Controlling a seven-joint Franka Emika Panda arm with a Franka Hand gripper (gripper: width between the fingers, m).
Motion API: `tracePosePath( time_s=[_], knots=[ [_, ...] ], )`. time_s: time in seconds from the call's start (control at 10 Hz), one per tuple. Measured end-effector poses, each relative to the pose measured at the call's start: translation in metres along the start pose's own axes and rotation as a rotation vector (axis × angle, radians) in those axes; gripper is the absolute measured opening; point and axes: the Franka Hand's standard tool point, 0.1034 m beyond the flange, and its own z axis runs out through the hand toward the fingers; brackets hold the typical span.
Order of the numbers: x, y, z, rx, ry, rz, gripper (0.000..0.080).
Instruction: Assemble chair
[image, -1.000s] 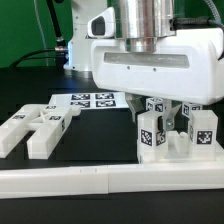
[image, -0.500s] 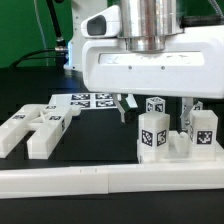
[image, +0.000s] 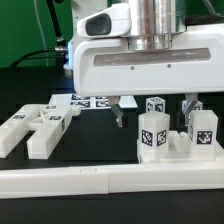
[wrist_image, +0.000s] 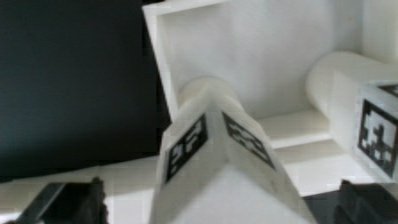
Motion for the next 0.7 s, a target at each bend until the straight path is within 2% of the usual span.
tracePosePath(
  time_s=[0.2, 0.7],
  knots=[
    [0.0002, 0.0031, 0.0004, -0.013, -0.001, -0.236, 0.0649],
    [-0.0001, 0.0028, 0.0006, -0.038, -0.009, -0.569, 0.0649]
  ],
)
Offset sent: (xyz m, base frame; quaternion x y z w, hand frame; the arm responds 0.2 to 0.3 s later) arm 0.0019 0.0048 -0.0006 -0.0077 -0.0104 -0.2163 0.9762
